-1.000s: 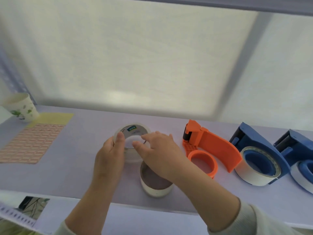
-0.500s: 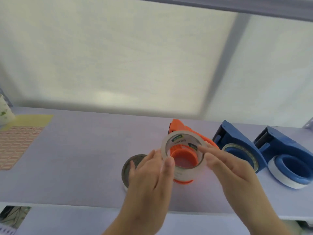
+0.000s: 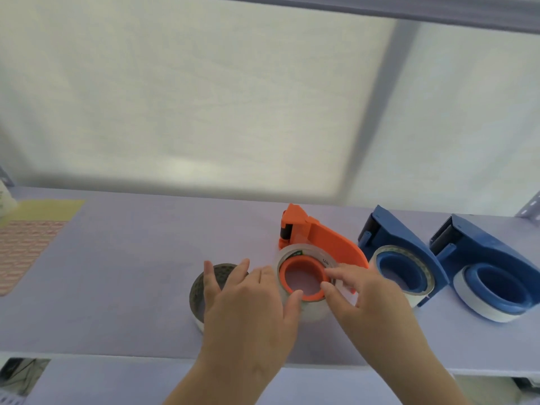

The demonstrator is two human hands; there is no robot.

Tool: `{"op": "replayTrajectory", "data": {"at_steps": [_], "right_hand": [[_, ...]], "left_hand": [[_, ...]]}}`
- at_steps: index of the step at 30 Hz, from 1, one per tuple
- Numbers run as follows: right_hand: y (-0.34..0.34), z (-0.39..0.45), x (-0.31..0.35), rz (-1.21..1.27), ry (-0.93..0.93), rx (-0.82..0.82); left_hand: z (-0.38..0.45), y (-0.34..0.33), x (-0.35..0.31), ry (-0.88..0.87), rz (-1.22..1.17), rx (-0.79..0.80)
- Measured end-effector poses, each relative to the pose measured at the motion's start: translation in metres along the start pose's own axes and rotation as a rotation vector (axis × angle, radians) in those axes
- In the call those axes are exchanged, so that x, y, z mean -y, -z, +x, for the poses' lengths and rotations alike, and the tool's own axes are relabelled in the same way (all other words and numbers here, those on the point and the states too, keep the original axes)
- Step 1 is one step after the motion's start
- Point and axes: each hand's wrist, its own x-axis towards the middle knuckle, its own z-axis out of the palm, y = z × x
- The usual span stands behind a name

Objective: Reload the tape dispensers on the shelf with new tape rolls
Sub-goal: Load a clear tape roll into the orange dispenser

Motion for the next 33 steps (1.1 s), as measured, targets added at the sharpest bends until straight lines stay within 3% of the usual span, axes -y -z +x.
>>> {"op": "replayTrajectory", "data": {"at_steps": [4, 7, 11, 16, 20, 25, 33], "right_hand": [[0.004, 0.021, 0.005, -0.235, 0.072, -0.223], [0.006, 0.045, 0.007, -0.398, 0.071, -0.082], [0.010, 0.060, 0.012, -0.283, 0.006, 0.171], [0.002, 0.061, 0.011, -0.315, 0.051, 0.155], [-0.004, 0.057, 0.005, -0.263, 0.039, 0.102], [-0.001, 0.037, 0.000, 0.159, -0.014, -0.015], [-0.014, 0.003, 0.008, 0.683, 0.011, -0.205]], "left_hand": [[0.004, 0.014, -0.004, 0.012, 0.034, 0.090], [0.008, 0.015, 0.001, -0.005, 0.017, 0.064], [0.012, 0.016, 0.012, -0.010, -0.003, 0.043], [0.012, 0.009, 0.021, -0.078, -0.031, -0.082], [0.002, 0.013, 0.018, -0.122, -0.231, -0.242], [-0.011, 0.023, 0.015, -0.057, -0.538, -0.307], [-0.015, 0.027, 0.008, 0.305, -1.174, 0.074]]}}
